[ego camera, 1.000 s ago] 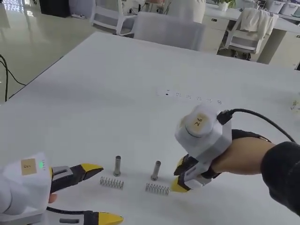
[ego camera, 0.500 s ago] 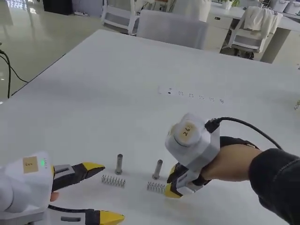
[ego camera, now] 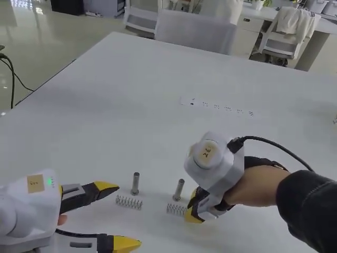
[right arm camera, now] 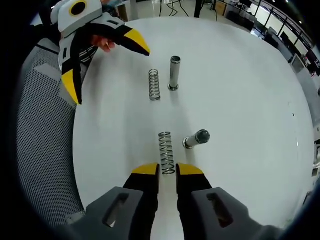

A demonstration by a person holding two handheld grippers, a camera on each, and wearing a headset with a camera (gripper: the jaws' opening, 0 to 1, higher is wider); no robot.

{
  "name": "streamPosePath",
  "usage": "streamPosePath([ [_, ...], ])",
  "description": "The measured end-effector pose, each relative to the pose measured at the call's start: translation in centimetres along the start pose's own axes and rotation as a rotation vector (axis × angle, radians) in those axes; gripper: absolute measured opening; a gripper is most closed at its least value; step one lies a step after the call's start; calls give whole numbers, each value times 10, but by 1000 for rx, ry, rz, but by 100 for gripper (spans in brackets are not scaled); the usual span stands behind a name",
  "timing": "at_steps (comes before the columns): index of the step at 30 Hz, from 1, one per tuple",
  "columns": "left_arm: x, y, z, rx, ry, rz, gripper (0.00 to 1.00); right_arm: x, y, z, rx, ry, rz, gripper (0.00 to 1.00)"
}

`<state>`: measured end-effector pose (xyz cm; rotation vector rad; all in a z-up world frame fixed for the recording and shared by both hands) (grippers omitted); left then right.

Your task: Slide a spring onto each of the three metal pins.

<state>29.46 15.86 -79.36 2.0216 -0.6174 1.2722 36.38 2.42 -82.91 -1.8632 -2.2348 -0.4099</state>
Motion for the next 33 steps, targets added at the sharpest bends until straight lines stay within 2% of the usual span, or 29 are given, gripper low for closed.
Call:
streamPosePath([
  [14, -1, 0, -1, -3, 1, -3, 60, 1, -1, 2, -21, -15, -35, 8],
  [20, -2, 2, 0, -9, -3, -1, 59, 1, 0, 2, -22, -23, -10, 8],
  [28, 2, 7, 4, -22, 0, 7, 59, 0, 1, 1, -31, -5, 20, 8],
  [33, 4, 9, 6, -31, -5, 18, 57, 0, 2, -8, -25, -5, 36, 8],
])
Point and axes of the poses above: the centre of the closed fingertips' face, and the gripper's own axes: z roughly forward along the fingers, y roughly to its right, x roughly out of its top, the point moved 4 cm from there along -z, roughly backward along the fingers, and after that the axes turned 14 degrees about -z, right-handed, at the moved point
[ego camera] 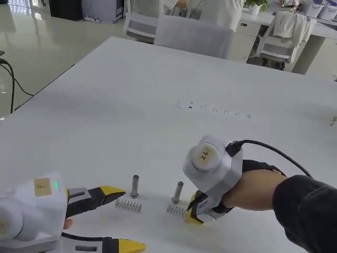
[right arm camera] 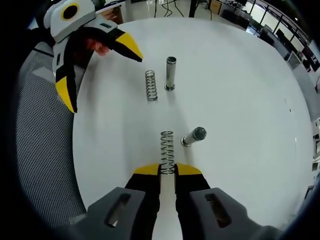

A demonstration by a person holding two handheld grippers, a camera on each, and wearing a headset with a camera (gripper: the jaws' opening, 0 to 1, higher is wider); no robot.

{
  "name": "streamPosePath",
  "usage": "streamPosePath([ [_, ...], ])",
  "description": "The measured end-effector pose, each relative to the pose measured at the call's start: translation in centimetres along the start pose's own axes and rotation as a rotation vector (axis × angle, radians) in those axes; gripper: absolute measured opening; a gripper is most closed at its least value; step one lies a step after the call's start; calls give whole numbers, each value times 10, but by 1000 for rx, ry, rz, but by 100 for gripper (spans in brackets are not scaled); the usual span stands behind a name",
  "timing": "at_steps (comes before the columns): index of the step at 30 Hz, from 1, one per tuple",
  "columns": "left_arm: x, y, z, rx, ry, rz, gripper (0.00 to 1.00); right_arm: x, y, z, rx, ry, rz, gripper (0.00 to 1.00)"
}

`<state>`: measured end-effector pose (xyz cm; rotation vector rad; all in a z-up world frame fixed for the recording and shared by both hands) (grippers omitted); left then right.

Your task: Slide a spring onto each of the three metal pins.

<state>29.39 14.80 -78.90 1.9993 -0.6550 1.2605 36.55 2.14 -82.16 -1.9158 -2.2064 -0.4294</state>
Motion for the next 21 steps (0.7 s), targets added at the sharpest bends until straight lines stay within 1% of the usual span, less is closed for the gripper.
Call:
streamPosePath([
  [4, 0, 2, 3, -14, -10, 10, 57, 1, -3, -7, 18, 3, 5, 8],
  [9, 1, 4, 7, -32, -23, 17, 56, 5, -10, -18, 40, -5, -29, 8],
  [14, 5, 4, 9, -45, -29, 28, 55, 12, -16, -28, 54, 2, -53, 8],
  [18, 7, 6, 10, -59, -36, 34, 52, 18, -20, -33, 58, 5, -73, 8],
  [21, 8, 7, 12, -71, -42, 41, 50, 23, -25, -36, 71, 8, -90, 8],
])
Point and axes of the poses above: the centre of the closed fingertips' face, and the gripper's own axes: z roughly forward along the fingers, y roughly to its right, x roughly out of its top, the point moved 4 cm from there along -z, roughly backward along the fingers, and after that the axes turned 14 degrees about -z, right-handed, at the moved point
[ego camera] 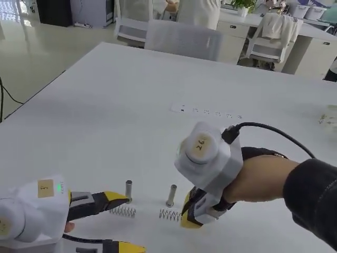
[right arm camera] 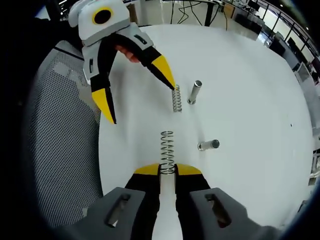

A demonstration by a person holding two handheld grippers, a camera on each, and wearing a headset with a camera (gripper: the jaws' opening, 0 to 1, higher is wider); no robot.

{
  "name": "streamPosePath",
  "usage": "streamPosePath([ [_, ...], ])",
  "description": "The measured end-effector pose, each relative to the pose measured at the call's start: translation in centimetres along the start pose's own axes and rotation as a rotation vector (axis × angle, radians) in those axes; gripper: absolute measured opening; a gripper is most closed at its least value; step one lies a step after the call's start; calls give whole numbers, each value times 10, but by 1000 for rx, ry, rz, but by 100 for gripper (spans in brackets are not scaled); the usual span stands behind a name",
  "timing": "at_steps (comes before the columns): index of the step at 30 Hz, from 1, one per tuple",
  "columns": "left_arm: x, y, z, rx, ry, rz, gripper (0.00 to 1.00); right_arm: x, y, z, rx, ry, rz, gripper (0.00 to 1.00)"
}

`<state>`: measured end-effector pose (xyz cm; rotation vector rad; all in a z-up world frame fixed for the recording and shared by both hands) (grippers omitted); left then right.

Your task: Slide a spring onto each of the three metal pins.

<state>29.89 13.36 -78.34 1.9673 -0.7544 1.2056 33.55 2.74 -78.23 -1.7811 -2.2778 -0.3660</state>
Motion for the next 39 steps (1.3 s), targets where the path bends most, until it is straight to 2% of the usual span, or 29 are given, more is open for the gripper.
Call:
streamPosePath([
  [7, 1, 5, 7, -38, -17, 22, 44, 8, -9, -1, 23, 2, -34, 8],
  [17, 1, 11, 12, -86, -24, 54, 27, 17, -14, -1, 40, 7, -68, 8],
  [24, 1, 17, 18, -113, -33, 72, 22, 23, -19, 0, 61, 12, -95, 8],
  [28, 0, 19, 19, -124, -39, 81, 20, 25, -20, 0, 69, 13, -106, 8],
  [37, -1, 22, 20, -136, -45, 116, 5, 27, -26, 0, 88, 12, -131, 8],
  [39, -2, 22, 20, -137, -46, 119, 5, 27, -26, 0, 90, 9, -136, 8],
])
Point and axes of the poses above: the centre of the closed fingertips' face, and the gripper's own axes: z roughly forward along the fingers, y roughly to its right, x roughly out of its top, the point moved 4 cm from there along -z, roughly backward along the fingers, and after that the axes turned 14 degrees about -z, right-handed, at the moved point
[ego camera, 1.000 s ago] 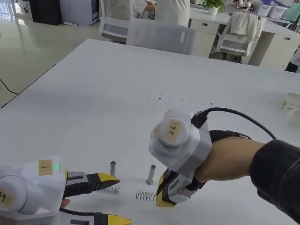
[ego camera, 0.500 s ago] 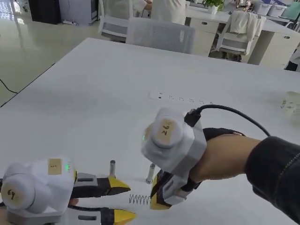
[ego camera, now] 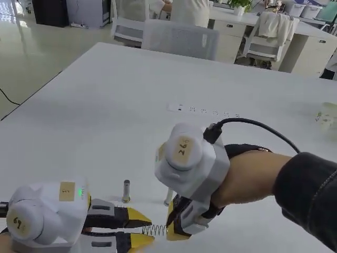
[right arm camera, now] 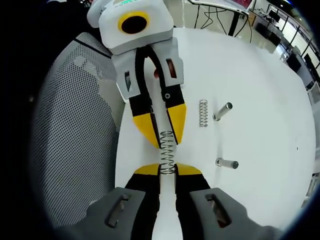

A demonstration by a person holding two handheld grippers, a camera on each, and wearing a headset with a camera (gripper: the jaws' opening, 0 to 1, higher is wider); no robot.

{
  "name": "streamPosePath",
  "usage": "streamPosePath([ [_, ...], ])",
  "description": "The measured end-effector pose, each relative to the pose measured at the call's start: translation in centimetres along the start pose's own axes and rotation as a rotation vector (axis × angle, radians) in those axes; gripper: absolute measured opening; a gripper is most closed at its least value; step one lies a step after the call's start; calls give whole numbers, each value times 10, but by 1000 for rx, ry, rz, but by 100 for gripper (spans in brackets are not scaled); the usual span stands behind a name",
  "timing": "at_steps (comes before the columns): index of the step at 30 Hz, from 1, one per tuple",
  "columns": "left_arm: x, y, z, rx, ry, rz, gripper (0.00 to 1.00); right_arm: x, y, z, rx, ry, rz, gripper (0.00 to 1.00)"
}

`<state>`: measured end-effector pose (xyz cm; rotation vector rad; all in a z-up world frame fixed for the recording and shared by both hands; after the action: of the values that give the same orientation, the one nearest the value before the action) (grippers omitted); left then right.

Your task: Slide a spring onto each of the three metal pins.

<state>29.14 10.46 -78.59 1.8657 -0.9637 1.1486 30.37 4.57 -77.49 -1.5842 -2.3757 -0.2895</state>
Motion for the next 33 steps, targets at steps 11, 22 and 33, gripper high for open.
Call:
streamPosePath([
  [11, -1, -3, 0, 11, -7, 5, 3, 5, 3, -12, -20, 22, 18, 8],
  [22, -4, -3, 1, 12, -25, 0, 3, 19, 4, -21, -49, 43, 1, 8],
  [33, -2, -2, 2, 11, -13, 1, 2, 40, 7, -29, -84, 89, -30, 8],
])
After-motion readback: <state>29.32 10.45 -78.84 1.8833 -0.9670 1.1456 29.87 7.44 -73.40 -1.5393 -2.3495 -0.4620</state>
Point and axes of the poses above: the centre of the closed fingertips' face, and the gripper's own axes: z roughly forward along the fingers, y roughly to its right, x roughly out of its top, the point moved 4 cm from there along -z, roughly backward along the fingers, and after that the axes turned 14 degrees about -z, right-handed, at the moved point
